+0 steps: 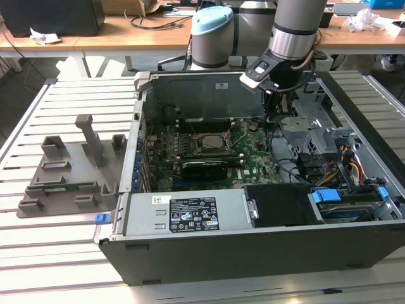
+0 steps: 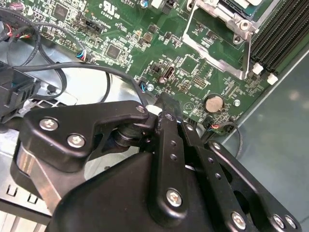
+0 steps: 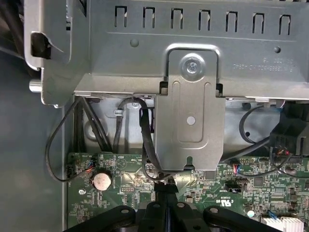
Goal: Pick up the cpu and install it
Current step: 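Close the cpu cover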
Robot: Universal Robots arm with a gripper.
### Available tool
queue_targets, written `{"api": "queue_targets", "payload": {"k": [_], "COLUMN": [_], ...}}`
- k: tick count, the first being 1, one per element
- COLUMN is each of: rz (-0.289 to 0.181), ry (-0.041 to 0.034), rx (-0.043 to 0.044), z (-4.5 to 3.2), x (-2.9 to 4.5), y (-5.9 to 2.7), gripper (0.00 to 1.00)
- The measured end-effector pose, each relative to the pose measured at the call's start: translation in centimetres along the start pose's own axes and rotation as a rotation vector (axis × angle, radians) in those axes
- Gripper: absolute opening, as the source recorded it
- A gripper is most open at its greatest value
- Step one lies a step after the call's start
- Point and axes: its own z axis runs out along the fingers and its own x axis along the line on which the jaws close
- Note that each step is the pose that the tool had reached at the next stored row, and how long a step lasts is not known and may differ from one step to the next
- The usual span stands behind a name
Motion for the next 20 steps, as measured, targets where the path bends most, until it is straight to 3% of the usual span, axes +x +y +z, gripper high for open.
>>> {"api": "queue_targets", "payload": {"k": [10,14,20], "rz": [0.000,0.000,0.000], "ry": [0.0001,-0.0001,-0.0001], "rx": [-0.0001,-0.0001,-0.0002], "z": [2.05,2.25,2.28], "x": [0.07,0.12,0.14], "y": [0.01,-2.57,-3.31], "gripper": [0.11,0.11,0.11]}}
